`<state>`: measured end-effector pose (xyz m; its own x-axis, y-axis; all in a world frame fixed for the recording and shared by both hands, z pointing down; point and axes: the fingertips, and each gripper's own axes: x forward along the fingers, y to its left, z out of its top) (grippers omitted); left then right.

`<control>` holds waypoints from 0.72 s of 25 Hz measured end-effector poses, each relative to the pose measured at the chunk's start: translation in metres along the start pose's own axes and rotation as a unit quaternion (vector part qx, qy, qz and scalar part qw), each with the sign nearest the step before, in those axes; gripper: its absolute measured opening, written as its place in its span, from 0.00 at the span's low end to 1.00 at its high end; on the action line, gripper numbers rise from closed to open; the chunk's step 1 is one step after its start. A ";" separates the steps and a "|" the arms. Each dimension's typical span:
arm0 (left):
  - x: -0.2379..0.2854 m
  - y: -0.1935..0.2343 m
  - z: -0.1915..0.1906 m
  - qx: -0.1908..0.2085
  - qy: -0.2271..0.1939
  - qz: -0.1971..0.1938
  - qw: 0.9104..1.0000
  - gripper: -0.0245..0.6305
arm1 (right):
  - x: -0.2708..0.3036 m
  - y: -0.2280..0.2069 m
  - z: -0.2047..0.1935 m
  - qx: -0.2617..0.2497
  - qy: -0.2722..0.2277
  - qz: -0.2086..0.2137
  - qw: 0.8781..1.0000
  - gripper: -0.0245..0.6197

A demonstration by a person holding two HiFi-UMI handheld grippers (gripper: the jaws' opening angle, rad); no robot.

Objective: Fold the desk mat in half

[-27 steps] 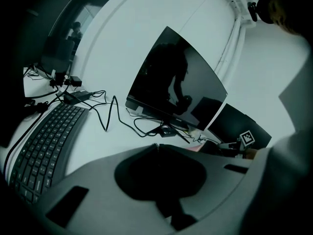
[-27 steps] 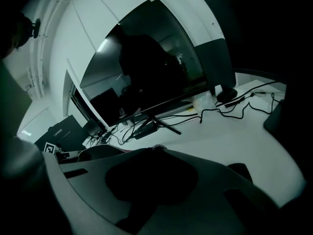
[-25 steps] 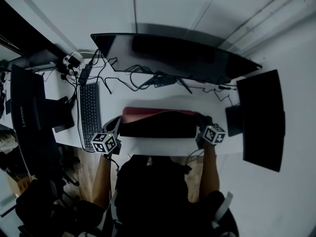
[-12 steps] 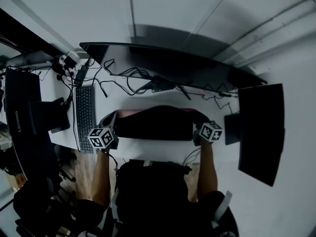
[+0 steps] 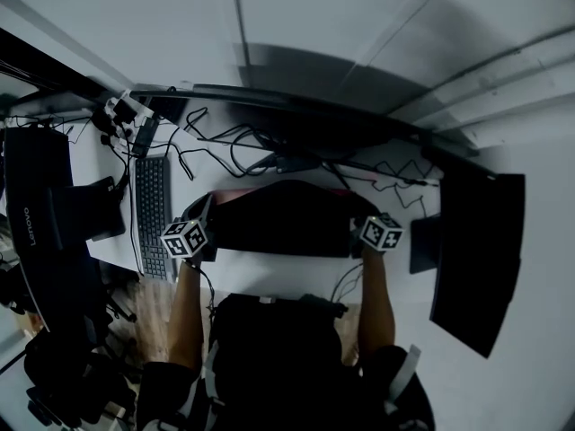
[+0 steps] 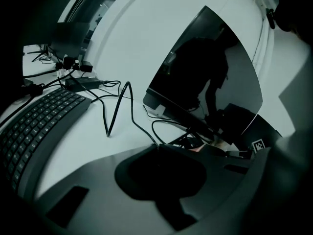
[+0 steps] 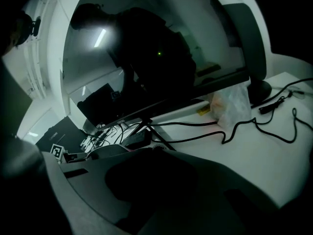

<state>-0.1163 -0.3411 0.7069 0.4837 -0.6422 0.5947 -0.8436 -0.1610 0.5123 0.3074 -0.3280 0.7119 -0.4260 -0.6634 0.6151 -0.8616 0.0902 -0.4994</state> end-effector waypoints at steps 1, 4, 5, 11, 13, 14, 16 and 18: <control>0.004 0.001 0.001 -0.004 0.001 0.001 1.000 0.07 | 0.003 -0.002 0.000 0.001 0.002 -0.001 1.000 0.07; 0.014 0.005 0.003 -0.008 0.004 0.004 1.000 0.07 | 0.011 0.004 0.005 0.018 0.005 0.008 1.000 0.07; 0.017 0.006 0.003 -0.009 0.006 0.005 1.000 0.07 | 0.013 0.003 0.006 0.018 0.006 0.007 1.000 0.07; 0.032 0.009 0.003 -0.016 0.017 0.019 1.000 0.07 | 0.026 -0.006 0.003 0.025 0.015 0.000 1.000 0.07; 0.036 0.010 0.004 -0.010 0.019 0.024 0.999 0.07 | 0.029 -0.008 0.002 0.023 0.016 -0.004 1.000 0.07; 0.038 0.010 0.004 -0.008 0.020 0.027 0.999 0.07 | 0.031 -0.011 0.001 0.024 0.017 -0.007 1.000 0.07; 0.040 0.011 0.004 -0.010 0.022 0.032 0.999 0.07 | 0.034 -0.017 -0.001 0.019 0.021 -0.018 0.999 0.07; 0.041 0.013 0.002 -0.013 0.022 0.035 0.999 0.08 | 0.036 -0.021 -0.002 0.016 0.025 -0.027 0.999 0.07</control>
<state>-0.1075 -0.3714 0.7367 0.4339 -0.6168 0.6567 -0.8697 -0.0963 0.4842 0.3100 -0.3523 0.7453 -0.3925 -0.6290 0.6711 -0.8753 0.0313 -0.4826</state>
